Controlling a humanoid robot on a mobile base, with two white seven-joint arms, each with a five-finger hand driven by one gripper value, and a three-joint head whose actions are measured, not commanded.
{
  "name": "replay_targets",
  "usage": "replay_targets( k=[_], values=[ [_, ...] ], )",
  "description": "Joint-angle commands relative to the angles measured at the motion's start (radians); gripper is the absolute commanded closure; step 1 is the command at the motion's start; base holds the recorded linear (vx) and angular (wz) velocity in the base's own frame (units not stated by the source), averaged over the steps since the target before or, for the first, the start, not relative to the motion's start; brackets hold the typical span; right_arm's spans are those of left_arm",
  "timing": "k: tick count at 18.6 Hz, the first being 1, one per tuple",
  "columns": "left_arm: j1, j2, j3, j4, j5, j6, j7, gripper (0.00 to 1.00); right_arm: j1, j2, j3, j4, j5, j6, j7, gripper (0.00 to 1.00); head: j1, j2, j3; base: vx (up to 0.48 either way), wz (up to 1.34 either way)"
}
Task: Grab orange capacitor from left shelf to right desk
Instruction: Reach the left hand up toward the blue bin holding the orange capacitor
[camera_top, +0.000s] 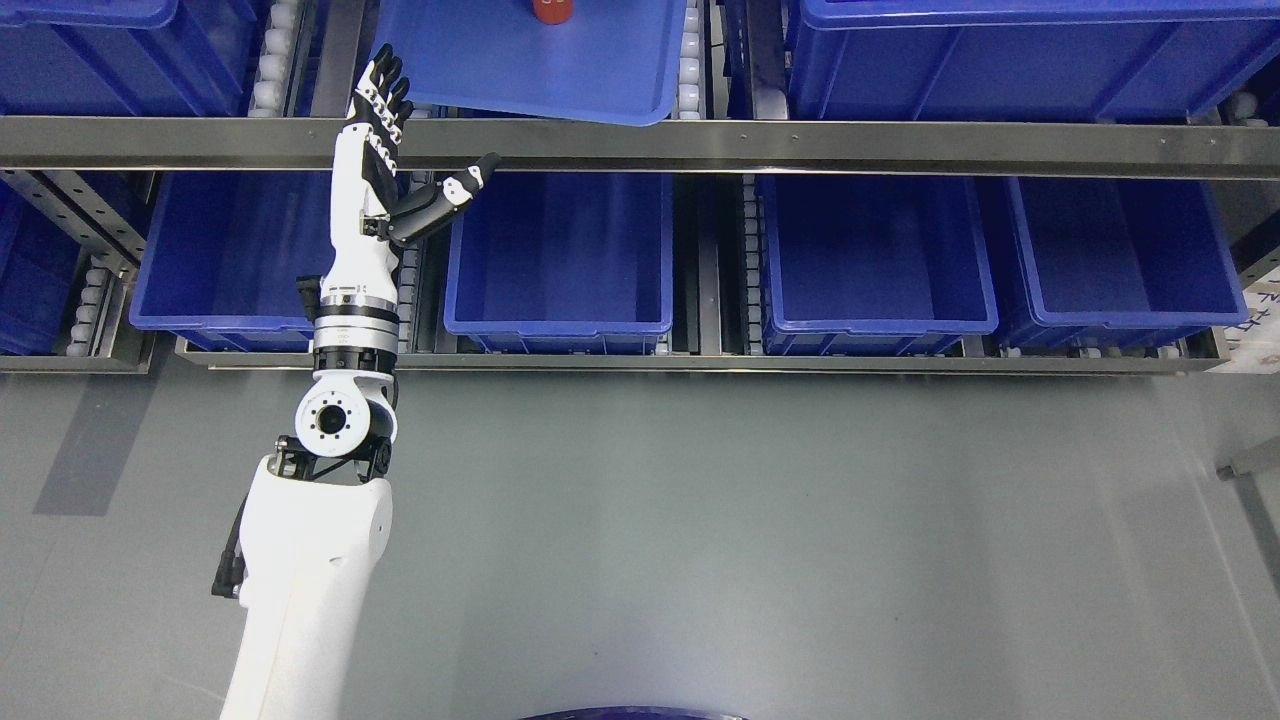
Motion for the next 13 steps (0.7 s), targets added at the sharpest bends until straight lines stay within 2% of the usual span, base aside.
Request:
replay_targets(
  k=[1,13],
  values=[
    [0.003,0.017,-0.002,0.006,0.000,0.000,-0.001,0.00,0.033,-0.017,-0.011,-0.023,0.000,-0.001,0.000,0.00,0.0000,0.000,0.000,0.000,0.00],
    [-0.026,0.017,0.000,0.015,-0.001,0.006,-0.015,0.00,0.033,-0.017,-0.012,-0.023,0.000,-0.001,0.000,0.00,0.0000,0.000,0.000,0.004,-0.01]
  ],
)
